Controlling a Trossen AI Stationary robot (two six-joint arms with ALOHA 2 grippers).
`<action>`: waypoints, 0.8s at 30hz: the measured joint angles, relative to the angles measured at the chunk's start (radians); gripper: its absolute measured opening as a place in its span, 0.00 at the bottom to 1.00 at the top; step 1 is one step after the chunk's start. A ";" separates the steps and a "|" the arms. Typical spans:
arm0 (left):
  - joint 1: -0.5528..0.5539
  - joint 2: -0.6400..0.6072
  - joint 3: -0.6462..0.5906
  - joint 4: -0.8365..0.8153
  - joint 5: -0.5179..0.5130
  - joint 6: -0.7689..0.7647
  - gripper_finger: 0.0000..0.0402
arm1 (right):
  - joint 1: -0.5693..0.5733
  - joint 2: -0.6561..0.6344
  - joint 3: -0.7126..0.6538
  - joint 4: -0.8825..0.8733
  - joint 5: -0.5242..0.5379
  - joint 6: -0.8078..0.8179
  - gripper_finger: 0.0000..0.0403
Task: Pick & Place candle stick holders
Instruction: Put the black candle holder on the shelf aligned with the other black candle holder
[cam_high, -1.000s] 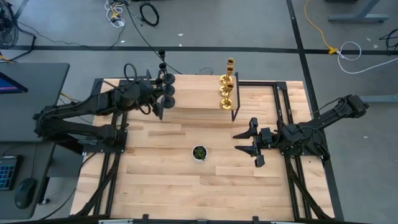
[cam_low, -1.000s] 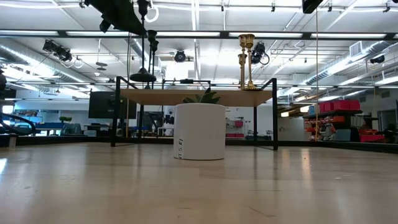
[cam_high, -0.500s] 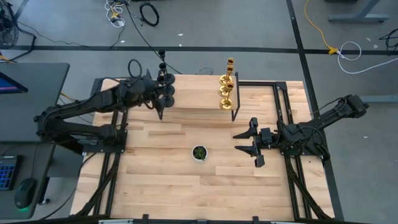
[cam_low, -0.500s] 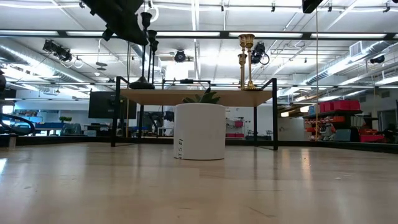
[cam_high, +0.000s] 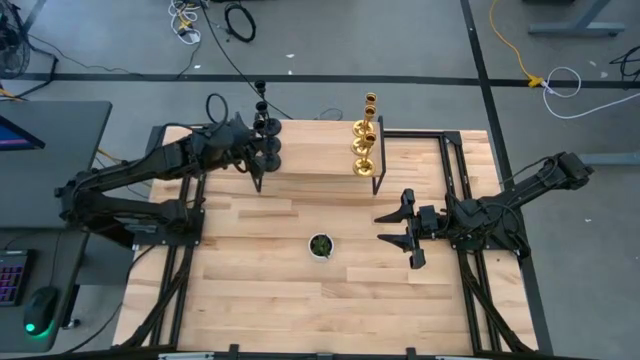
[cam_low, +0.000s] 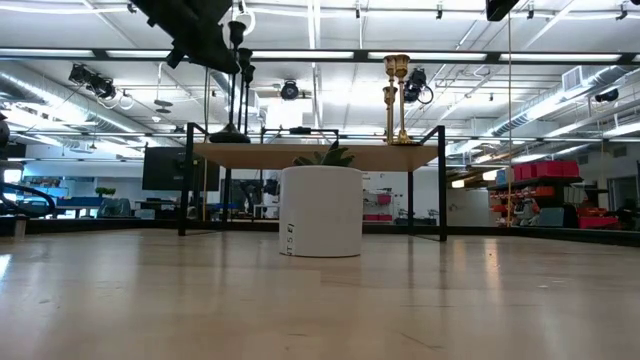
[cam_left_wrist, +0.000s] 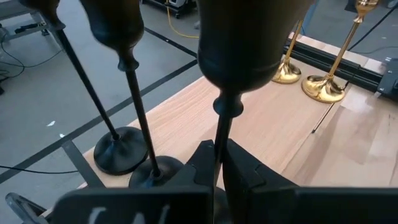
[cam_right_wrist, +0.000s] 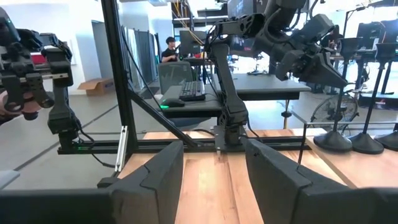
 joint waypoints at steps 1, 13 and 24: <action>0.000 -0.002 0.000 -0.005 0.001 -0.002 0.03 | 0.000 0.000 0.000 0.000 0.000 0.000 0.44; -0.003 -0.002 0.000 -0.028 0.030 -0.024 0.03 | 0.000 0.000 0.000 0.000 0.000 0.000 0.44; -0.004 -0.007 0.001 -0.078 0.037 -0.046 0.03 | 0.000 0.000 0.000 0.000 0.000 0.004 0.44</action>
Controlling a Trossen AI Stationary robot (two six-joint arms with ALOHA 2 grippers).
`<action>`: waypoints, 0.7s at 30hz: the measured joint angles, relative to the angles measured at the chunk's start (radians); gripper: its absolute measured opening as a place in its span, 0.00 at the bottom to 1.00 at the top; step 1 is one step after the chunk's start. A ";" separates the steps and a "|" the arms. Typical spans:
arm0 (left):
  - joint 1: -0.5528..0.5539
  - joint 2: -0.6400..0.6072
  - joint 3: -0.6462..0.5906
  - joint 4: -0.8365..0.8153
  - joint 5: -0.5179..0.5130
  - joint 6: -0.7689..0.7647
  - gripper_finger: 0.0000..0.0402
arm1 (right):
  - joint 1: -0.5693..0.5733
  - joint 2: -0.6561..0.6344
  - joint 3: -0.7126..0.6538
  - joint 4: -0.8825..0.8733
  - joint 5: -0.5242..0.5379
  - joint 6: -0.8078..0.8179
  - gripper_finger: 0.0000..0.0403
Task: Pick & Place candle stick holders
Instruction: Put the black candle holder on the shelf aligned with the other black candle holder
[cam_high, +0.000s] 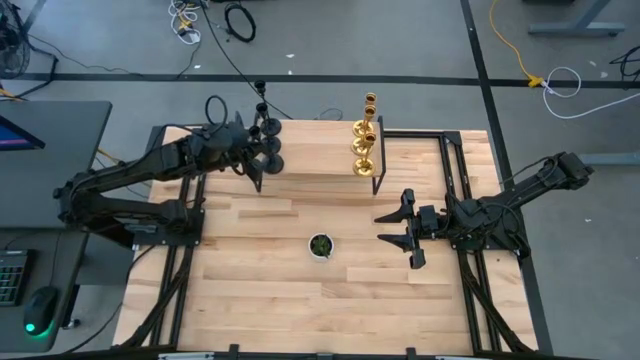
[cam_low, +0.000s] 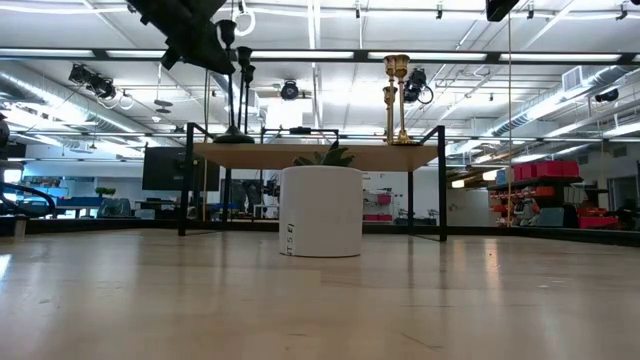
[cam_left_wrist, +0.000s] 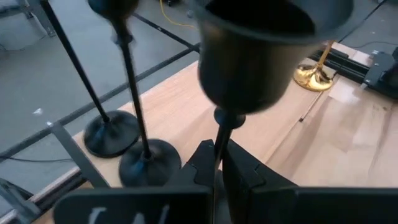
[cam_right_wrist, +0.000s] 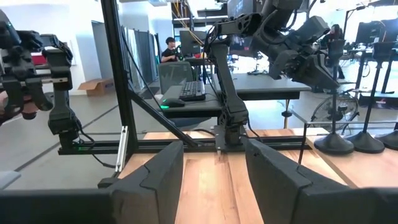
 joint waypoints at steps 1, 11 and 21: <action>0.000 -0.004 -0.002 0.000 0.006 -0.004 0.03 | 0.000 0.000 0.000 0.000 0.000 0.000 0.44; 0.001 -0.072 -0.005 -0.043 0.009 -0.012 0.03 | 0.000 0.000 0.000 0.000 0.000 0.003 0.44; 0.000 -0.087 -0.005 -0.062 -0.023 -0.007 0.03 | 0.000 0.000 0.000 -0.001 0.000 0.003 0.44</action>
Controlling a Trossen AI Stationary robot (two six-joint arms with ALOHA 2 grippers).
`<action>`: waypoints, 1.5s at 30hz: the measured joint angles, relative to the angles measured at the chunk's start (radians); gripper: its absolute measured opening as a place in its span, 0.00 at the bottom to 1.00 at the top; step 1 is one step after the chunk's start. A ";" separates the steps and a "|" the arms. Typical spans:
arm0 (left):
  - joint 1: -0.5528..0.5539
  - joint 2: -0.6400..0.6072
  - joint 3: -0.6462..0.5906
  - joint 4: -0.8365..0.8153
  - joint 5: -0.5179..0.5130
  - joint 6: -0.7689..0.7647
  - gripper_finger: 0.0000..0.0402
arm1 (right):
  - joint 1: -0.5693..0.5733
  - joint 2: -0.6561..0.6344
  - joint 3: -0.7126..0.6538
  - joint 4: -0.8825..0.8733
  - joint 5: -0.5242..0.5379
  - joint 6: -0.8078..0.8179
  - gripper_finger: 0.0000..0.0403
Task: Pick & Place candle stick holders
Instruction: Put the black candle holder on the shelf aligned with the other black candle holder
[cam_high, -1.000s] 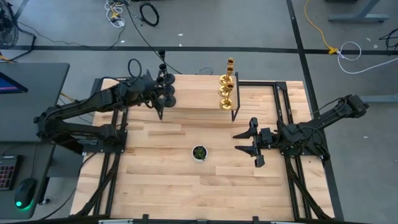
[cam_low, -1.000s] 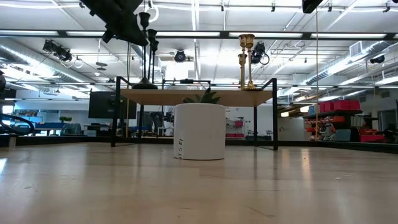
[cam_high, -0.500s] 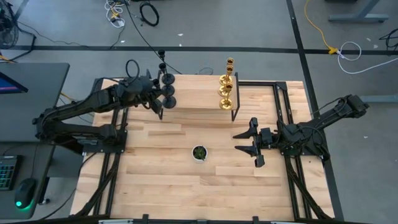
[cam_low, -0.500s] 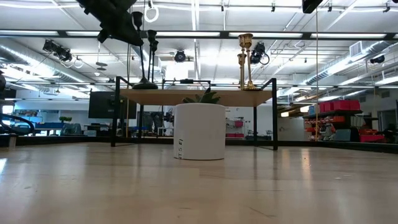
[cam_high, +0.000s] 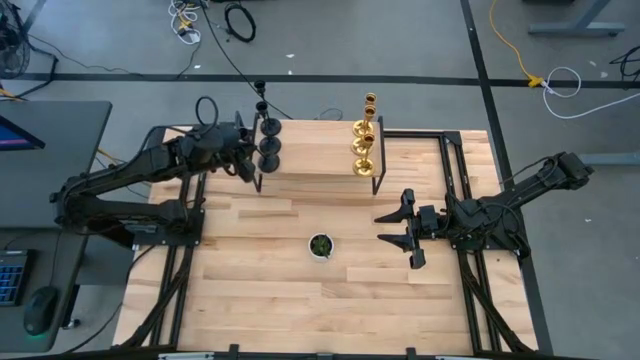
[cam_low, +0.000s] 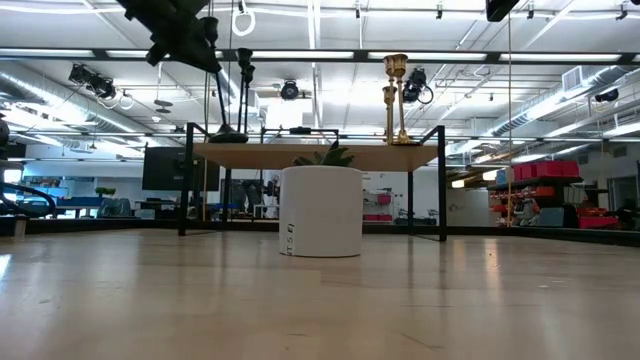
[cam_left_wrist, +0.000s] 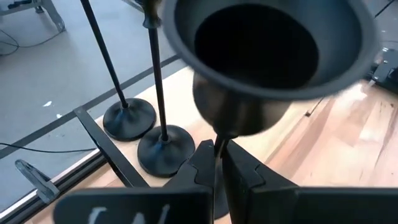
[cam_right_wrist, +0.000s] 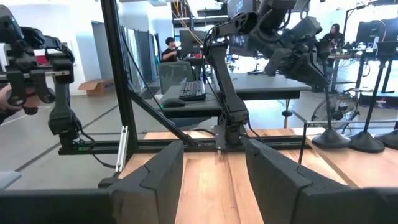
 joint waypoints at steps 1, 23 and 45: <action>0.000 0.001 0.000 0.009 -0.002 0.003 0.03 | 0.000 0.000 0.000 0.000 0.000 0.000 0.44; 0.002 0.013 0.002 0.002 0.000 0.000 0.03 | 0.000 0.037 0.000 0.002 0.084 -0.002 0.44; 0.002 0.019 0.002 0.042 0.004 -0.025 0.10 | 0.000 0.037 0.000 0.003 0.079 0.000 0.44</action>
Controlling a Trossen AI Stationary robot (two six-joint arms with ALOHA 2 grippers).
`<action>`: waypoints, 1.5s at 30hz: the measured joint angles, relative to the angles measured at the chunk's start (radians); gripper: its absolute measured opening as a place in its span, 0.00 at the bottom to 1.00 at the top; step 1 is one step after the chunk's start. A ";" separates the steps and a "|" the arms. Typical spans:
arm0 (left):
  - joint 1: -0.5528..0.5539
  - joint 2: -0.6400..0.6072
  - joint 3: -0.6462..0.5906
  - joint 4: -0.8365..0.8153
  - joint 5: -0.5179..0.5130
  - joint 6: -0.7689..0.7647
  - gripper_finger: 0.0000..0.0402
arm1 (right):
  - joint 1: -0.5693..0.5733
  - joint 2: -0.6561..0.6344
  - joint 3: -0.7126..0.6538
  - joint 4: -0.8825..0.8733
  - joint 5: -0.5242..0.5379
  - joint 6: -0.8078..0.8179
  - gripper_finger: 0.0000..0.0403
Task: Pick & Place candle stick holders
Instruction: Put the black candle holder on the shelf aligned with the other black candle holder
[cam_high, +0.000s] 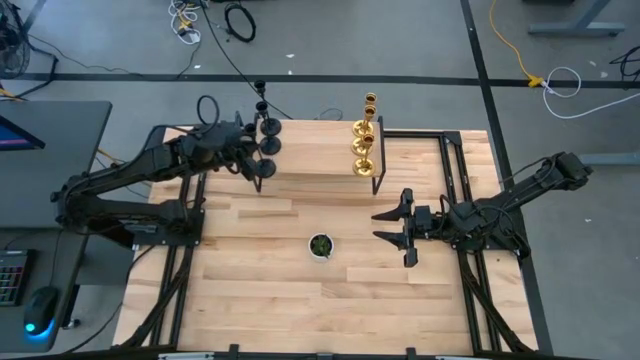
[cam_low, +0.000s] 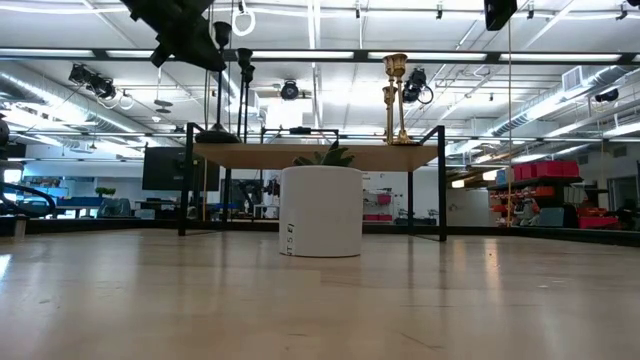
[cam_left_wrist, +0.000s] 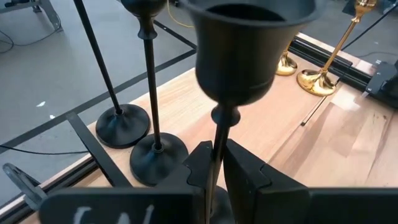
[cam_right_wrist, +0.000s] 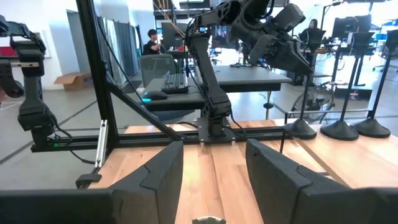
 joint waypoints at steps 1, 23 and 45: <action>0.000 0.001 0.000 0.002 0.000 -0.004 0.10 | 0.000 0.000 0.000 0.000 0.000 0.000 0.44; -0.002 0.036 0.000 0.048 0.001 0.001 0.10 | 0.000 0.000 0.000 0.007 0.000 -0.006 0.44; -0.003 0.035 0.000 0.036 0.027 0.046 0.42 | 0.000 0.000 0.000 0.007 0.000 -0.007 0.44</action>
